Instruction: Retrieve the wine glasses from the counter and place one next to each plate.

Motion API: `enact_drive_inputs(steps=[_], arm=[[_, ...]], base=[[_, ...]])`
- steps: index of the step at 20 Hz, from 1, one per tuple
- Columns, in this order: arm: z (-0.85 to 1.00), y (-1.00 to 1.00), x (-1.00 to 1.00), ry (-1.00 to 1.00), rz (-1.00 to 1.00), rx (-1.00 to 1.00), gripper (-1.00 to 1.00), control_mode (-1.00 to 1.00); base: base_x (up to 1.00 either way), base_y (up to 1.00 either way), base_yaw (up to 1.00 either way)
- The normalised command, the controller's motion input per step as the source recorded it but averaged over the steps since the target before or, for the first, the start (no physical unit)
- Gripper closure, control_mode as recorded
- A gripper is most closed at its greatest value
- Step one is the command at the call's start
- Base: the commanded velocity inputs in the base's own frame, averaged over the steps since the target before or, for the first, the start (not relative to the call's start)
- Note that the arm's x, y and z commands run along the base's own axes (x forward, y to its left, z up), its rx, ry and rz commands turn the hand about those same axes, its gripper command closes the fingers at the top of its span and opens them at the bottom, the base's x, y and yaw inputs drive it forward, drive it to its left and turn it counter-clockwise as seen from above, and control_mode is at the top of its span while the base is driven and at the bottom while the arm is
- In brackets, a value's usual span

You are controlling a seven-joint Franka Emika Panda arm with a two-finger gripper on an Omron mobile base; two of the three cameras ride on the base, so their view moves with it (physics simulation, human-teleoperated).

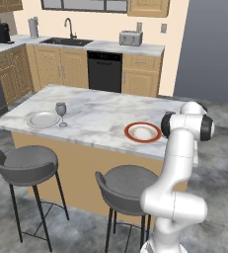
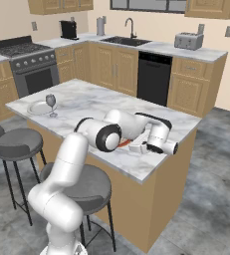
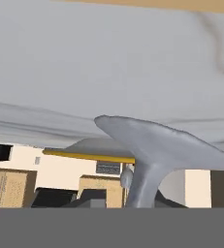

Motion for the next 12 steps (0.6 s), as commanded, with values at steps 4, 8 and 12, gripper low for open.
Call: enact_drive_inputs(steps=[4,8,12], arm=[[-0.46,-0.13,0.13,0.00,0.00,0.00,1.00,-1.00],[-0.56,-0.13,0.01,0.00,0.00,-0.01,-1.00,-1.00],[-0.51,0.00,0.00,-0.02,0.00,-0.06,-1.00,-1.00]], base=[[0.00,0.00,0.00],[0.00,0.00,0.00],[0.00,0.00,0.00]])
